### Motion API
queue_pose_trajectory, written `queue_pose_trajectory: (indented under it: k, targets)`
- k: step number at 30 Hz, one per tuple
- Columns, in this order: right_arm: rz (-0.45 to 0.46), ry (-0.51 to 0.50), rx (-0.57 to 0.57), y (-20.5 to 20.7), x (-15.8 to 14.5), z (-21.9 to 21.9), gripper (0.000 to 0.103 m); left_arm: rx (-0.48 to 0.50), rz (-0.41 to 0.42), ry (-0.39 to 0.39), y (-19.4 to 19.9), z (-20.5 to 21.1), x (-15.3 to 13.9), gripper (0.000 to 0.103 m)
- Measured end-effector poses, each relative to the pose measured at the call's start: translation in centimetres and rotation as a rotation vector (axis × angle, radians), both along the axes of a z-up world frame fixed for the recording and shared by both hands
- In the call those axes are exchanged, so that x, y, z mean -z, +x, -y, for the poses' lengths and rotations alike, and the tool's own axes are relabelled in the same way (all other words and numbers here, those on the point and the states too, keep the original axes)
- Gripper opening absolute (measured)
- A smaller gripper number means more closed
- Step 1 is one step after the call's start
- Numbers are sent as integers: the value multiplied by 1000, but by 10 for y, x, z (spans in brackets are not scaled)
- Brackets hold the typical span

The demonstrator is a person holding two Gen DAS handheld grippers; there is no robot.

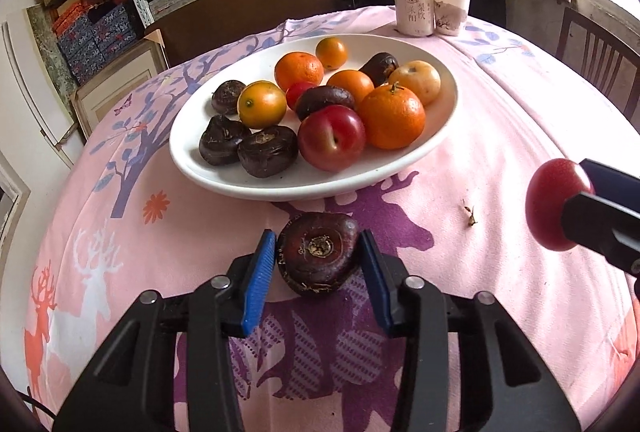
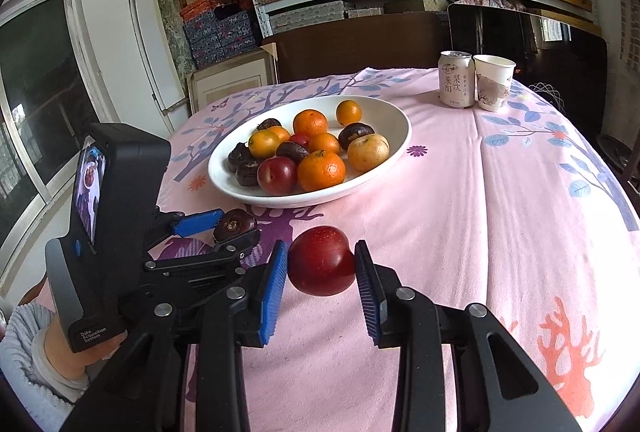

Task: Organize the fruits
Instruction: 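Lower the plum and passion fruit onto the plate and open both tools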

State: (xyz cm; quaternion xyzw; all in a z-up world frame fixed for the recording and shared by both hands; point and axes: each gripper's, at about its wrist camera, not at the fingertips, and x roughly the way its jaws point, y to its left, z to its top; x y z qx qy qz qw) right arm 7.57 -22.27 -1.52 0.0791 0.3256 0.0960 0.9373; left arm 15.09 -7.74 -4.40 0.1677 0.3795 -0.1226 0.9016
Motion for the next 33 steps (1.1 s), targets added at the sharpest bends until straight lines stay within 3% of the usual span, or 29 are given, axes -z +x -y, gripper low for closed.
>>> queue_pose_trajectory:
  k: [8,16,23,30,33]
  targets:
    - [-1,2,0,0,1,0,35,-11,140,35,-23,2,-16,42]
    - [21,49,-9,10,-13,6,35,-48,240,-25,-23,-10,-50,42]
    - [66,6,53,80,-48,7,35,-99,242,-77,34,-18,-72,42]
    - [24,39,58,140,-28,-4,35,-128,177,-128,85,-26,-55,42]
    - [18,39,53,150,-18,-9,39,-134,147,-126,96,-27,-43,43]
